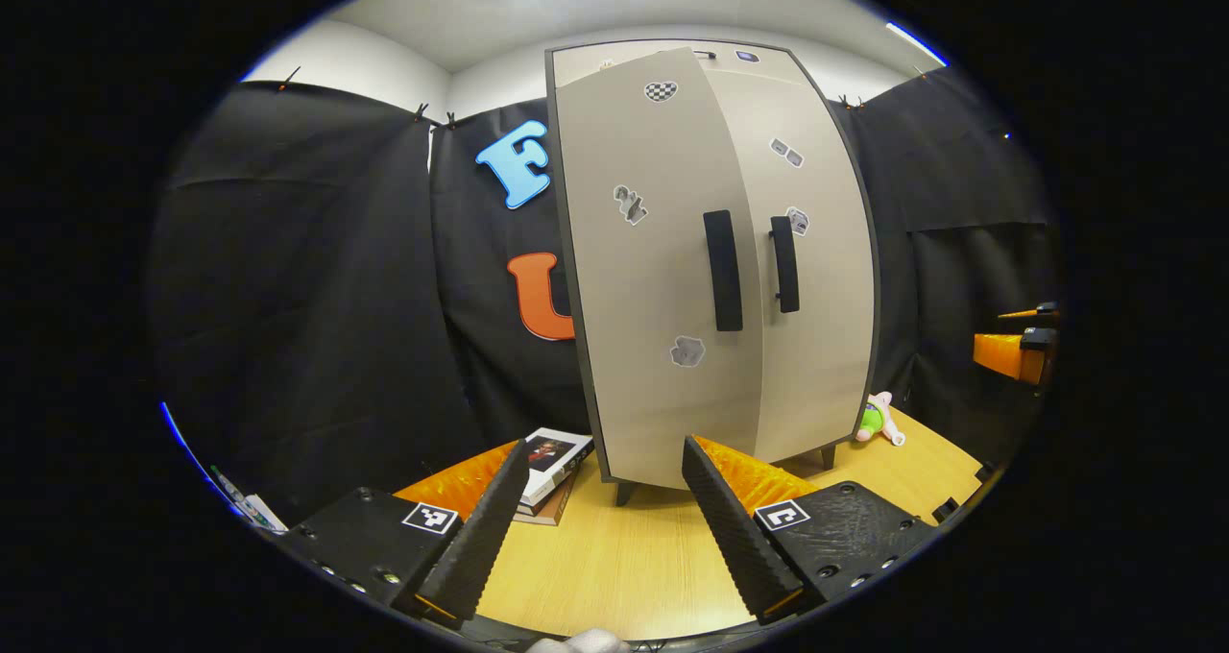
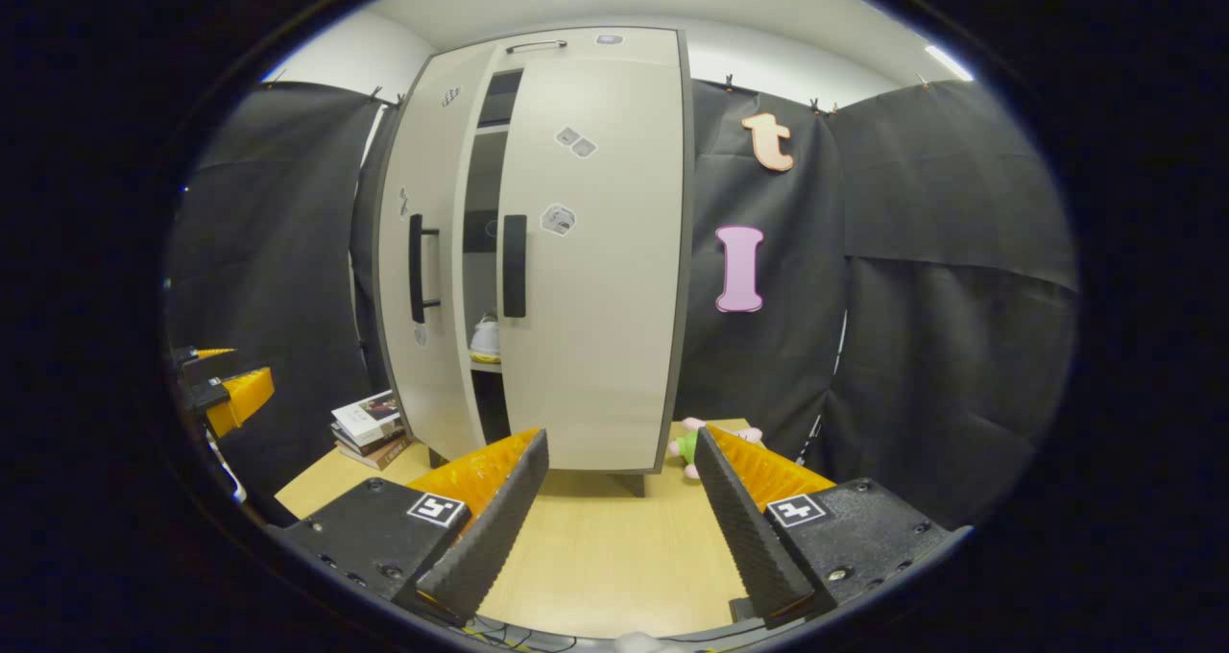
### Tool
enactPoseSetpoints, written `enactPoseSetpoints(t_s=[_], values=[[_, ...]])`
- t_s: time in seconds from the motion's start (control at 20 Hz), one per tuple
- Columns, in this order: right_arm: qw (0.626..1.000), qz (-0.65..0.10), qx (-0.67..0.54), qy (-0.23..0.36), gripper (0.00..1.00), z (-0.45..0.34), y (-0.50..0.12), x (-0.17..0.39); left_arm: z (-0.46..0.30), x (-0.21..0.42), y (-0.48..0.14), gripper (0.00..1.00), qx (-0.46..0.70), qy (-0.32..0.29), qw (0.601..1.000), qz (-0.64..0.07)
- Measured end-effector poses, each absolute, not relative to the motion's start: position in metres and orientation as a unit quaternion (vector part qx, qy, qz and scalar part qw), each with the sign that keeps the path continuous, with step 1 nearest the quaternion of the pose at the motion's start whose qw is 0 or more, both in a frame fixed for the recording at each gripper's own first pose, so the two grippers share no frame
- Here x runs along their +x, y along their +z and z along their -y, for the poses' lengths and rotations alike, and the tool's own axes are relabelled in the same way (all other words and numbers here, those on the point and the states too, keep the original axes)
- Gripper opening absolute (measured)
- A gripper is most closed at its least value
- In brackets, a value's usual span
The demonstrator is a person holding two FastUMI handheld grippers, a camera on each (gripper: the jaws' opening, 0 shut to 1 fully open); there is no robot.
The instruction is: Grab one shoe with the right hand and put it into the shoe cabinet, grab the other shoe with the left hand and put it into the shoe cabinet; then close the right door with the right hand and the left door with the left hand.
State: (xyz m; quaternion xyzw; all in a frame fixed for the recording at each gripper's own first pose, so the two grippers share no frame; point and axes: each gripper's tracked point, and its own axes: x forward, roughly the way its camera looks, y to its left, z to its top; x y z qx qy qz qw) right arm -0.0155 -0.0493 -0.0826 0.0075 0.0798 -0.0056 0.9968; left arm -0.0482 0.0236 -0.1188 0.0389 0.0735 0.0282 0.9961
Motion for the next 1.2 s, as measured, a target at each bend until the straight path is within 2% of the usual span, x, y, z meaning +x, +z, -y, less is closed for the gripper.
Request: enactPoseSetpoints(t_s=[1.2], values=[[0.998, -0.069, 0.013, -0.008, 1.00, 0.041, -0.070, -0.025, -0.005, -0.039, -0.101, 0.96, 0.034, 0.002, 0.998, -0.052]])
